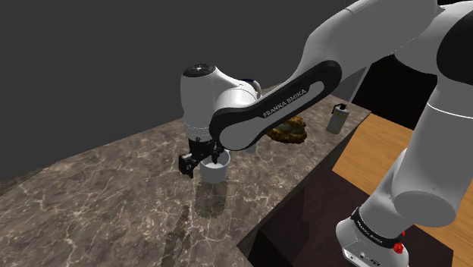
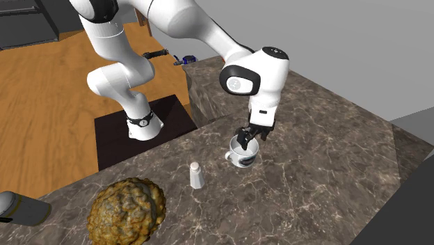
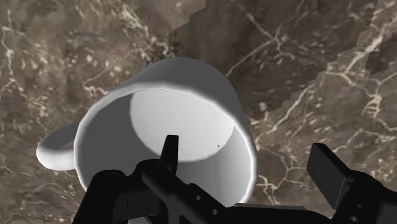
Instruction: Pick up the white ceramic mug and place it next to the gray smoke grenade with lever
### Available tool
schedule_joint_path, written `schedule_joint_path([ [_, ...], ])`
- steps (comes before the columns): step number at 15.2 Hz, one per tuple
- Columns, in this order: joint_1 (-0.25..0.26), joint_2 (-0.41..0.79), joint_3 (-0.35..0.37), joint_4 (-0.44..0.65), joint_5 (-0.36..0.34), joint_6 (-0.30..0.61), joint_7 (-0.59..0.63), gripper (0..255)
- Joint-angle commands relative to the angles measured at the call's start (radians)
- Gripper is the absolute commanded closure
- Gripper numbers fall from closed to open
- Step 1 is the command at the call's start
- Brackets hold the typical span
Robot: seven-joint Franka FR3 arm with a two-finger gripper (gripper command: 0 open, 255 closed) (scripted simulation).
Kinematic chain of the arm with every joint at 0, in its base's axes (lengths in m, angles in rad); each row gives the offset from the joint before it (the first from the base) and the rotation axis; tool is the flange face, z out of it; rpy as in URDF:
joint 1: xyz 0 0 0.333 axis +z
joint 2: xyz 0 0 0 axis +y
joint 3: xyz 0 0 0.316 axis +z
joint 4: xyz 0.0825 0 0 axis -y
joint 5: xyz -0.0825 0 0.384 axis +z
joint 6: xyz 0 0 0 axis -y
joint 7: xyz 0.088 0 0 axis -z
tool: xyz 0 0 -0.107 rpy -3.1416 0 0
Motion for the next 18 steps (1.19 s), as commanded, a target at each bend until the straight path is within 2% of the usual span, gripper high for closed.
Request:
schedule_joint_path([
  [1, 0.000, 0.000, 0.000, 0.000, 0.000, 0.000, 0.000, 255],
  [10, 0.000, 0.000, 0.000, 0.000, 0.000, 0.000, 0.000, 255],
  [18, -0.011, -0.062, 0.013, 0.042, 0.051, -0.092, -0.039, 255],
])
